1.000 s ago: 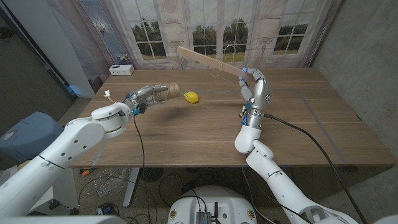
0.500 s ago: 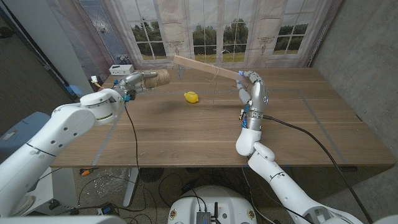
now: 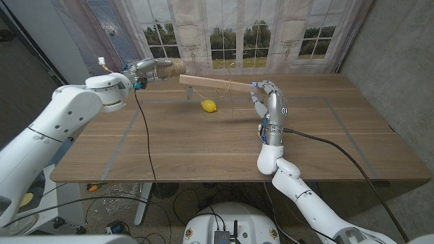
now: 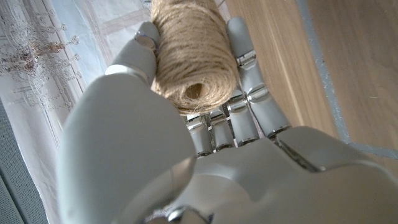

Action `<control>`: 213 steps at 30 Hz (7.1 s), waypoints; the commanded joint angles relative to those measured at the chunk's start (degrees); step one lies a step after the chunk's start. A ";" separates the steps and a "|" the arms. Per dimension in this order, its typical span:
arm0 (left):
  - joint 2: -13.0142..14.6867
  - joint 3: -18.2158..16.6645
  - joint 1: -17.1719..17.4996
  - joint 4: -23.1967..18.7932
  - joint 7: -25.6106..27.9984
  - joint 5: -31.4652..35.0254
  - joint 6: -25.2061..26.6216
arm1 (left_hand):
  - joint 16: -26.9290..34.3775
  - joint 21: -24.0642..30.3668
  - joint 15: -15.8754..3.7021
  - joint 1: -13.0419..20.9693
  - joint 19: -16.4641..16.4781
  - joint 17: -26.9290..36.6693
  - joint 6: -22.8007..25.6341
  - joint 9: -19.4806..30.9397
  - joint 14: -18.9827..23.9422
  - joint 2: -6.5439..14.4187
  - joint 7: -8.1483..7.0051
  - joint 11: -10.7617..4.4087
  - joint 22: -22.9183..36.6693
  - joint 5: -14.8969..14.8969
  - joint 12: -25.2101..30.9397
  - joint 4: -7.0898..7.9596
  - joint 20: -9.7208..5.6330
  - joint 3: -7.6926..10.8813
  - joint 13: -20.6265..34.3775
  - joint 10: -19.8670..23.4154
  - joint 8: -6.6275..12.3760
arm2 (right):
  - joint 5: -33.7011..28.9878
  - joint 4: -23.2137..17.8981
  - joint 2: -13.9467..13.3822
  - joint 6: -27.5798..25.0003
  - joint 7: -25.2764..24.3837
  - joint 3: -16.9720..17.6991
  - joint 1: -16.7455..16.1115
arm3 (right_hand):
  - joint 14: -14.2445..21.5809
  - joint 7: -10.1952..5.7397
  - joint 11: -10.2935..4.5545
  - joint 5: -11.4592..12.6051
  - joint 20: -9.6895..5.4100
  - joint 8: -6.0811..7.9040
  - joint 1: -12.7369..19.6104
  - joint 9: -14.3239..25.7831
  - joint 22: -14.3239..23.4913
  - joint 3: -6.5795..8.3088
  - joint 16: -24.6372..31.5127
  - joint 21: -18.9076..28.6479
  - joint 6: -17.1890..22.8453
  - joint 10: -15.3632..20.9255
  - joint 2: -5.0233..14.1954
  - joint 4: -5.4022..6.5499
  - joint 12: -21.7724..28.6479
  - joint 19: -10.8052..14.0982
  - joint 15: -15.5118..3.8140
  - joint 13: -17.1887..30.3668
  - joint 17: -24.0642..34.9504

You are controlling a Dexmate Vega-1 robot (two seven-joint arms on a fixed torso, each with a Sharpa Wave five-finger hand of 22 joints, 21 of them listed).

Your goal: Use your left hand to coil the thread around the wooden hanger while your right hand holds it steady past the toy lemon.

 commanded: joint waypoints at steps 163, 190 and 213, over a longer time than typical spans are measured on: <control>3.32 44.26 -10.78 -10.05 -53.77 98.63 16.86 | -0.94 -0.61 -15.42 12.28 -7.98 0.60 3.51 3.85 8.65 13.37 -0.84 -6.10 0.10 -1.31 -1.87 1.94 -0.62 0.52 6.37 3.04 -1.42 | 36.09 -26.75 -26.70 -75.96 49.59 -29.50 19.99 | -1.25 -2.94 -0.25 -0.46 2.05 -1.38 0.97 1.46 -0.11 0.10 -1.55 1.81 1.62 -4.38 4.24 2.24 -1.86 -3.27 -9.39 0.64 1.51; 2.42 38.43 -6.53 -12.11 -55.69 104.42 13.69 | -2.54 -14.45 -2.88 -4.69 -46.20 -0.64 -33.49 -3.20 -39.65 12.56 -5.39 -2.30 0.16 -3.40 -26.55 6.31 13.30 -15.14 -2.36 -24.04 -13.83 | 41.79 -28.60 -30.88 -64.39 48.15 -24.07 15.68 | -17.27 -2.00 3.21 -0.17 7.84 -13.99 -14.06 -0.53 -0.87 -5.11 -7.30 -0.80 -28.48 -29.39 -0.04 7.24 -11.77 -12.09 -1.11 -1.71 0.67; -2.27 15.26 14.75 -8.63 -15.42 80.79 -14.25 | -2.47 -17.96 -1.79 -17.85 -48.54 -2.11 -38.48 -4.70 -43.72 15.17 -7.69 -1.09 0.21 -3.02 -27.84 12.63 13.81 -18.98 -4.59 -28.06 -13.77 | 55.51 -14.82 -26.53 -15.36 39.85 -9.38 4.58 | -16.95 0.48 5.85 -0.80 8.20 -13.15 -21.53 -0.67 -1.04 -6.70 -6.91 -1.23 -26.89 -29.28 1.31 10.77 -10.99 -11.60 0.77 -2.32 0.38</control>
